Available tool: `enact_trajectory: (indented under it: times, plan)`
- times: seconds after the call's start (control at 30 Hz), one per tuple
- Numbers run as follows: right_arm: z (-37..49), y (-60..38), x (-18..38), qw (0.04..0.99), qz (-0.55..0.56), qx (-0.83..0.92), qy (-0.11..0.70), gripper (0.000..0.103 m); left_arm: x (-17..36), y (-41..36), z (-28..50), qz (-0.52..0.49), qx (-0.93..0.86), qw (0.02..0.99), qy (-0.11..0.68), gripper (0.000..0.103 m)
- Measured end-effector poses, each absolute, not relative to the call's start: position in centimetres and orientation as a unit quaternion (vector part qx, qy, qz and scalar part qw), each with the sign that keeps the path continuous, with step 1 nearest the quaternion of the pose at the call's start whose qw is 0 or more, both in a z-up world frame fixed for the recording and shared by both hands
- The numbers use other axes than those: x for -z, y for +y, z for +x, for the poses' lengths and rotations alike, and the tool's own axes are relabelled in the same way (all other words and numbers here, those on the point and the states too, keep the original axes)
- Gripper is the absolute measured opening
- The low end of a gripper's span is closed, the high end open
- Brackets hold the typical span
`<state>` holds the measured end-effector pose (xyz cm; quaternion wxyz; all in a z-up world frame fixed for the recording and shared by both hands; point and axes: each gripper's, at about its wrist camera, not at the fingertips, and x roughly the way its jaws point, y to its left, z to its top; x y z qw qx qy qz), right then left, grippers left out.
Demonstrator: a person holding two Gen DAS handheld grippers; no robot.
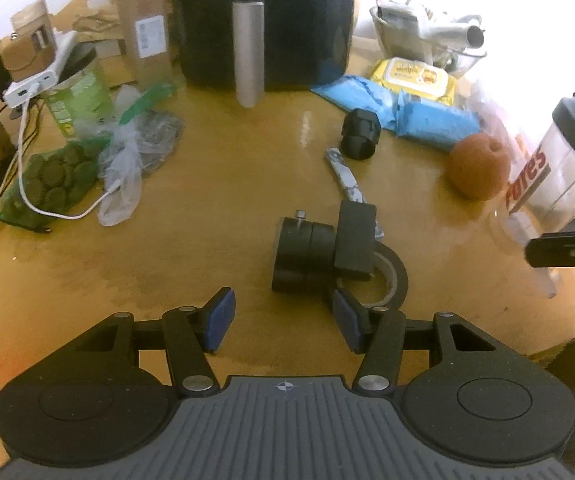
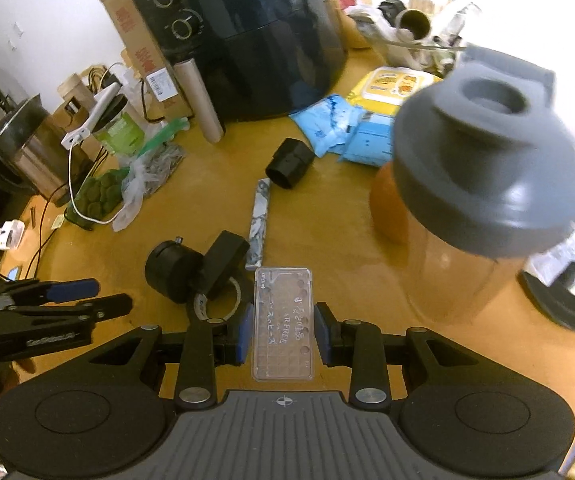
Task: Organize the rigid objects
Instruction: 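Grasp the black caster wheel with the left gripper while the right gripper holds the clear case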
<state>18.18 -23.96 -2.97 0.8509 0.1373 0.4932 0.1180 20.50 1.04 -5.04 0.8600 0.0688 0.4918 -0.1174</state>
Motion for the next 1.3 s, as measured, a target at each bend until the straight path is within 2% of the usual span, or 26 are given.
enact_trajectory:
  times: [0.57,0.63,0.67,1.3]
  plan:
    - [15.1,-26.7,3.1,0.849,0.18,-0.081,0.49,0.035,8.2,-1.2,22.6,0.111,0.117,0.866,0.473,0.053]
    - [14.8,-26.9,3.2,0.849,0.183,-0.078,0.49,0.035,8.4,-1.3,22.7,0.108,0.118,0.869,0.467,0.047]
    - [14.6,-27.0,3.3,0.849,0.184,-0.076,0.49,0.035,8.4,-1.3,22.7,0.106,0.121,0.87,0.466,0.041]
    - [14.8,-26.0,1.8,0.854,0.173,-0.107,0.479,0.035,5.5,1.1,21.2,0.053,0.109,0.876,0.467,0.039]
